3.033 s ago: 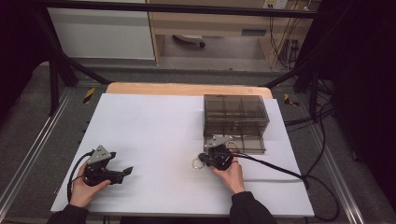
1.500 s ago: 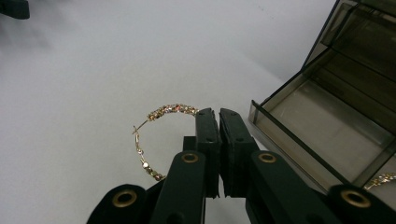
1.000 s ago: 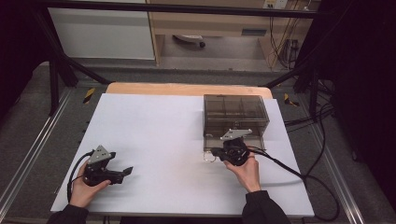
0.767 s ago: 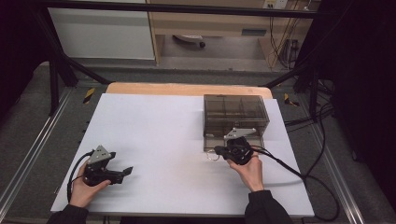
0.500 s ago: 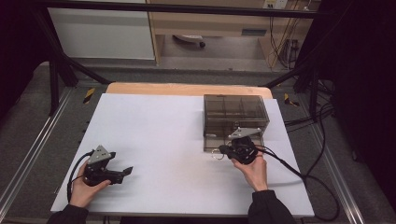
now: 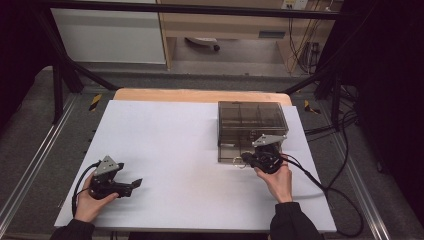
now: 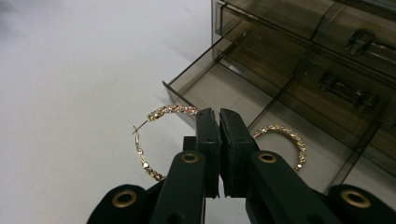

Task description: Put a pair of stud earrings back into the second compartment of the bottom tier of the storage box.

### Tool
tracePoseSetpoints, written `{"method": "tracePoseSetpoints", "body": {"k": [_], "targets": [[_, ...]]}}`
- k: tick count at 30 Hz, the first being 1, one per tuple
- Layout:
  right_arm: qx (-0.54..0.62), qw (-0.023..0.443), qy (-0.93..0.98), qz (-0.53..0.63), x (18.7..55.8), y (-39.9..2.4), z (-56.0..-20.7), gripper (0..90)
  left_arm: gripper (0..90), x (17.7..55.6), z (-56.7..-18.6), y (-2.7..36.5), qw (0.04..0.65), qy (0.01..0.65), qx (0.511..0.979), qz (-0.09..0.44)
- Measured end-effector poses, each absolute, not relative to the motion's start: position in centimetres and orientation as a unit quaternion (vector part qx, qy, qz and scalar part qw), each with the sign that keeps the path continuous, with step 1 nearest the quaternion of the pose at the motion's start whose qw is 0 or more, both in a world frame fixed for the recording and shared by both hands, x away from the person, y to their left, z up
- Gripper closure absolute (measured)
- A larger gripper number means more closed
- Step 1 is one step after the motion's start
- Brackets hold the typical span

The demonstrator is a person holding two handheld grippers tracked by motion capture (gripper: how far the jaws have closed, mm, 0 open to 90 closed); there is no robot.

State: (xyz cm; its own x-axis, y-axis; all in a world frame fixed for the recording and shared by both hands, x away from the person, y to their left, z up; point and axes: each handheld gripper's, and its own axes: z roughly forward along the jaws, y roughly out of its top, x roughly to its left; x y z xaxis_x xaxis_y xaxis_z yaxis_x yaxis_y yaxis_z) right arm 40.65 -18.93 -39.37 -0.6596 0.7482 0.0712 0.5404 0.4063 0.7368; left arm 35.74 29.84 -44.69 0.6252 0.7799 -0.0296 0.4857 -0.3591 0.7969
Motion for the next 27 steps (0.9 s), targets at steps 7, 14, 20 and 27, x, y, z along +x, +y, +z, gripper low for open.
{"method": "tracePoseSetpoints", "body": {"k": [7, 14, 20, 27], "targets": [[0.396, 0.142, 0.824, 0.380, 41.1, -19.4, -39.3, 87.5, 5.7, 35.7, -44.7, 29.9, 0.406, 0.393, 0.805, 0.181], [0.408, 0.145, 0.817, 0.382, 41.7, -20.0, -39.4, 87.4, 5.7, 35.8, -44.7, 29.9, 0.406, 0.393, 0.805, 0.181], [0.417, 0.151, 0.813, 0.378, 42.3, -20.4, -39.8, 87.4, 5.7, 35.8, -44.7, 29.8, 0.407, 0.394, 0.804, 0.181], [0.426, 0.158, 0.809, 0.374, 43.1, -20.8, -39.9, 87.4, 5.7, 35.8, -44.8, 29.9, 0.405, 0.393, 0.805, 0.180]]}}
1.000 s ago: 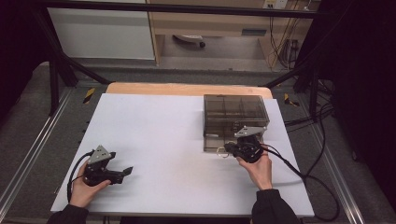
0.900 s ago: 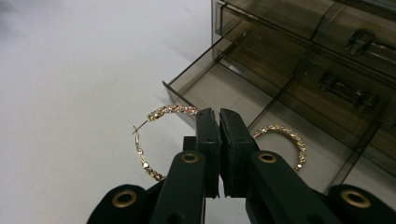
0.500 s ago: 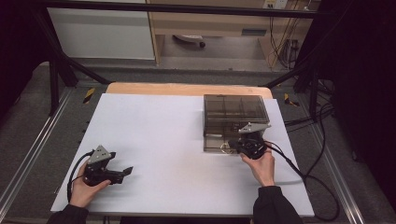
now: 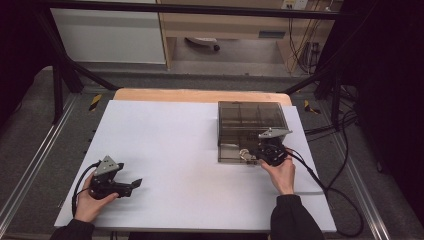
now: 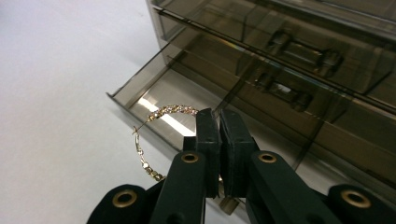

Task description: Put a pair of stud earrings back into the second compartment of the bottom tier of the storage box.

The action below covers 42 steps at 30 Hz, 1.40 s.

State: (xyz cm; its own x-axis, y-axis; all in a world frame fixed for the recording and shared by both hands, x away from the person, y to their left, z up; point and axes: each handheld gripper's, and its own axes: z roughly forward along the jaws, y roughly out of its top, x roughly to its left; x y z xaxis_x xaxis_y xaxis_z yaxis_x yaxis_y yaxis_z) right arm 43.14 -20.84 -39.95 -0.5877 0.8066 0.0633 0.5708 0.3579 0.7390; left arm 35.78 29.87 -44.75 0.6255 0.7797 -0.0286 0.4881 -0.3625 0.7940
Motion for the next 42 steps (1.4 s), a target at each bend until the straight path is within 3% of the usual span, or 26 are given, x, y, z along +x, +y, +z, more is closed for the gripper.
{"method": "tracePoseSetpoints", "body": {"k": [42], "targets": [[0.449, 0.191, 0.811, 0.323, 46.0, -21.0, -43.2, 87.2, 5.7, 35.8, -44.8, 29.8, 0.404, 0.393, 0.806, 0.180]]}}
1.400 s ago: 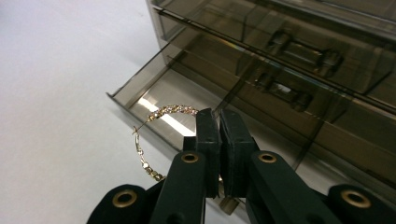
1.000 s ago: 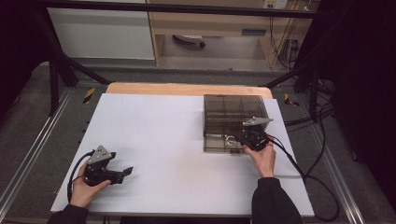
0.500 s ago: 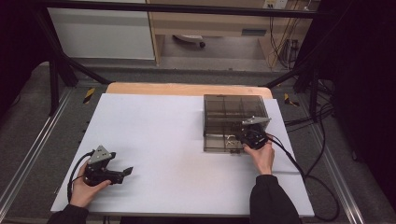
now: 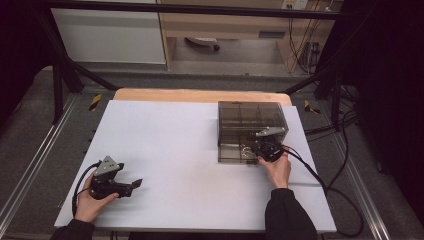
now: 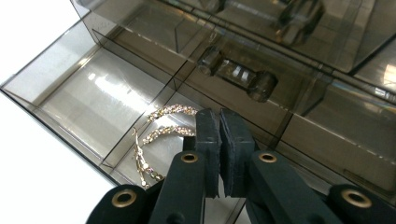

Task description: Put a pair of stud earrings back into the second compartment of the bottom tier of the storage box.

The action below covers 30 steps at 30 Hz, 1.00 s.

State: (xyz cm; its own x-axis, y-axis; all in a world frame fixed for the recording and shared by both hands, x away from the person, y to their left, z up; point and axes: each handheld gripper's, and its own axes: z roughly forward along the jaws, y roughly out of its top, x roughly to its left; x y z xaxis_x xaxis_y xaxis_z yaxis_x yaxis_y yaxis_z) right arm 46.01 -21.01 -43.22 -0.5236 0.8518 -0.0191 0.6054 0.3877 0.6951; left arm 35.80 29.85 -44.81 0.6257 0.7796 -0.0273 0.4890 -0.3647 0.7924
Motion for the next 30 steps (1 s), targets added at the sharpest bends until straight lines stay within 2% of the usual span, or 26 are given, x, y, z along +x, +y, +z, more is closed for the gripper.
{"method": "tracePoseSetpoints", "body": {"k": [8, 15, 26, 30], "targets": [[0.442, 0.193, 0.817, 0.315, 46.0, -20.8, -43.6, 86.5, 5.7, 35.8, -44.8, 29.8, 0.403, 0.393, 0.806, 0.180], [0.439, 0.192, 0.815, 0.326, 45.6, -20.9, -43.1, 81.4, 5.7, 35.8, -44.8, 29.8, 0.404, 0.393, 0.806, 0.180], [0.440, 0.180, 0.802, 0.362, 44.3, -21.5, -41.9, 67.2, 5.7, 35.8, -44.8, 29.8, 0.403, 0.393, 0.806, 0.180], [0.438, 0.169, 0.800, 0.373, 43.8, -21.6, -41.5, 57.2, 5.7, 35.8, -44.8, 29.8, 0.403, 0.393, 0.806, 0.180]]}}
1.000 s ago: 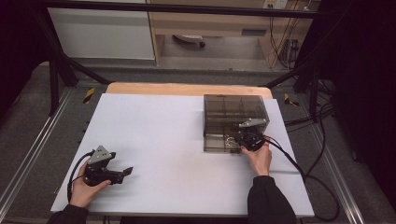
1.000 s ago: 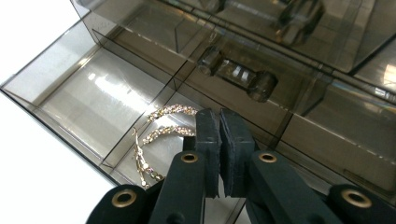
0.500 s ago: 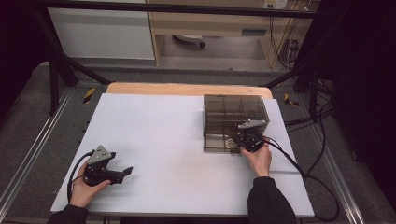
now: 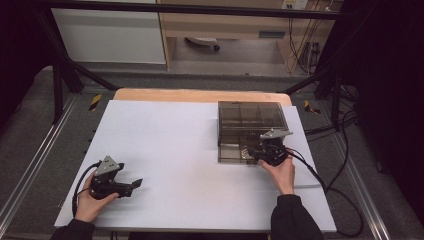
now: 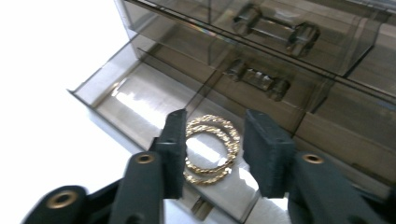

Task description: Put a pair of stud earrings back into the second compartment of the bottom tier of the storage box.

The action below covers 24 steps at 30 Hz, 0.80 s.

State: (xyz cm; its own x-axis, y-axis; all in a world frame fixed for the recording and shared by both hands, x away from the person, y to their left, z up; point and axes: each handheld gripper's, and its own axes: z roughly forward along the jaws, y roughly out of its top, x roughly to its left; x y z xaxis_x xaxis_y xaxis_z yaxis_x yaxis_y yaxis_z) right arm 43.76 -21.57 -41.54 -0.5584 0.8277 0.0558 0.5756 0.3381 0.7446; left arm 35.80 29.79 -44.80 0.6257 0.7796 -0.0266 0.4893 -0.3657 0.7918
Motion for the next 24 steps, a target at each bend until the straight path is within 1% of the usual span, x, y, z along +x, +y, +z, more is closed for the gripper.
{"method": "tracePoseSetpoints", "body": {"k": [2, 5, 10, 17, 24], "targets": [[0.437, 0.167, 0.798, 0.379, 43.5, -21.6, -41.4, 51.2, 5.7, 35.8, -44.8, 29.8, 0.403, 0.393, 0.807, 0.180], [0.440, 0.162, 0.792, 0.391, 43.1, -21.7, -41.2, 37.5, 5.7, 35.8, -44.8, 29.8, 0.403, 0.393, 0.807, 0.180], [0.437, 0.159, 0.784, 0.412, 42.3, -21.8, -40.9, 22.8, 5.7, 35.8, -44.8, 29.8, 0.403, 0.393, 0.807, 0.180], [0.433, 0.149, 0.784, 0.420, 41.5, -22.1, -40.6, 9.0, 5.7, 35.8, -44.8, 29.7, 0.403, 0.394, 0.806, 0.179], [0.432, 0.140, 0.781, 0.428, 40.5, -22.5, -40.6, 3.1, 5.7, 35.8, -44.8, 29.7, 0.403, 0.393, 0.807, 0.179]]}}
